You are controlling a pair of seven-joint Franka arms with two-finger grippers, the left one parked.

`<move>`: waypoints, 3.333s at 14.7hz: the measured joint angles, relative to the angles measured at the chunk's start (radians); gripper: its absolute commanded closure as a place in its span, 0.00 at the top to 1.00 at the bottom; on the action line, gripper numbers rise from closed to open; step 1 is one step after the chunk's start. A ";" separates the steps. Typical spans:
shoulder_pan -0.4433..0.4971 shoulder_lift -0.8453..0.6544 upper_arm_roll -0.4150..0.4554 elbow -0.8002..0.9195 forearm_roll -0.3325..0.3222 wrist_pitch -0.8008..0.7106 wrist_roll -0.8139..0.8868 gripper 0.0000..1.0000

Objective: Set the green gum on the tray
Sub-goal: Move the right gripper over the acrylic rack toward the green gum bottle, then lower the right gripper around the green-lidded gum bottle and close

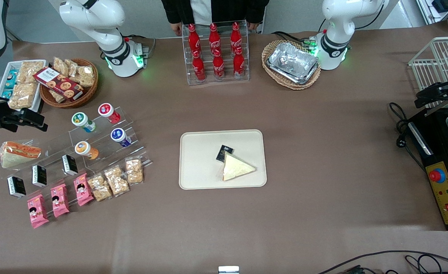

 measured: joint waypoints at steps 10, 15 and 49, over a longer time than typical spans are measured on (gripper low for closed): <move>0.016 -0.003 0.001 0.000 0.000 -0.006 -0.003 1.00; 0.039 -0.031 0.001 -0.049 -0.006 -0.006 -0.004 1.00; 0.007 -0.207 -0.049 -0.727 -0.015 0.450 -0.081 1.00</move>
